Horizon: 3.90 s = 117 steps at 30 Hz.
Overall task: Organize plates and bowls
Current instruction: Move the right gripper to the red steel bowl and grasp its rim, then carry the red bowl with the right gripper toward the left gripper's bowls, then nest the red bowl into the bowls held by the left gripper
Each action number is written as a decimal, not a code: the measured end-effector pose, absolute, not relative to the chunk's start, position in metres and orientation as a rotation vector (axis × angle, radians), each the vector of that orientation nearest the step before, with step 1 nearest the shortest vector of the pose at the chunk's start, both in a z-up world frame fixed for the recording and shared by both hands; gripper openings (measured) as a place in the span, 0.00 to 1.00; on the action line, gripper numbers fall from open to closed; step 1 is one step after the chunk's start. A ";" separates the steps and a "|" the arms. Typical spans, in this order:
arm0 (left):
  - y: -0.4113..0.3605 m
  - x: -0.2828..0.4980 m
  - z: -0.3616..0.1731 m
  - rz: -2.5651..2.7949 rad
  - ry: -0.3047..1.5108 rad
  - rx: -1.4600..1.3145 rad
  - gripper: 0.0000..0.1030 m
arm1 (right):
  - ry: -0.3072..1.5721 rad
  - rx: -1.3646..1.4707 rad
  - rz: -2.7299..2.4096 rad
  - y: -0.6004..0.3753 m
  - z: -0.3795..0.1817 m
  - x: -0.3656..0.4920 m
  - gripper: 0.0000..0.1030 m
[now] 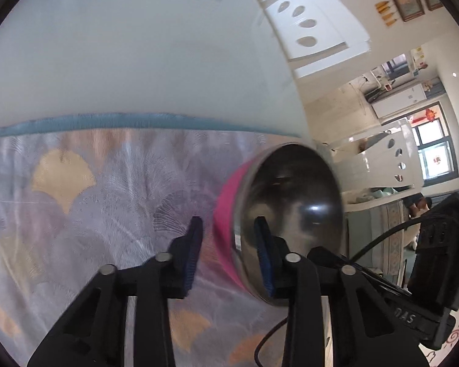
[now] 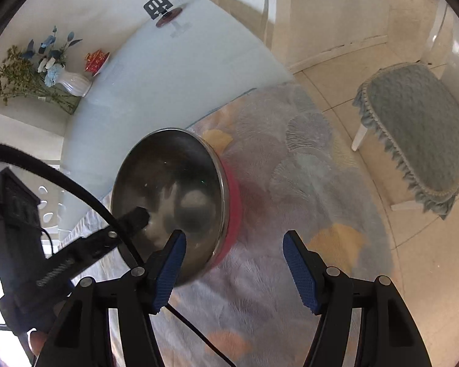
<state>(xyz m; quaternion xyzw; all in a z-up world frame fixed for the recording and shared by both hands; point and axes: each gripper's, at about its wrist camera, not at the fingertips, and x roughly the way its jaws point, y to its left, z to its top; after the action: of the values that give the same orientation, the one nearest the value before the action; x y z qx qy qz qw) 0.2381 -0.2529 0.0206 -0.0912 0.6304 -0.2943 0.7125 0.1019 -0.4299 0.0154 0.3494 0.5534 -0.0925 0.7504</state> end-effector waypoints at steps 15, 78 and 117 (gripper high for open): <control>-0.252 0.239 0.015 -0.656 1.388 -0.210 0.12 | 1.223 0.708 -0.182 -0.411 -0.001 0.120 0.23; -0.035 -0.086 0.106 -0.555 1.349 -0.231 0.13 | 1.363 0.665 0.005 -0.191 0.099 -0.164 0.28; -0.010 -0.066 0.118 -0.487 1.298 -0.236 0.26 | 1.318 0.699 0.062 -0.223 0.114 -0.159 0.28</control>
<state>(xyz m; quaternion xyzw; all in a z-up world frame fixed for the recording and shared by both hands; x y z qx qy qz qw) -0.0659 -0.0102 0.1183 -0.1084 0.5970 -0.2240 0.7627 -0.1587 -0.2226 0.1141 0.3180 0.5995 0.0284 0.7340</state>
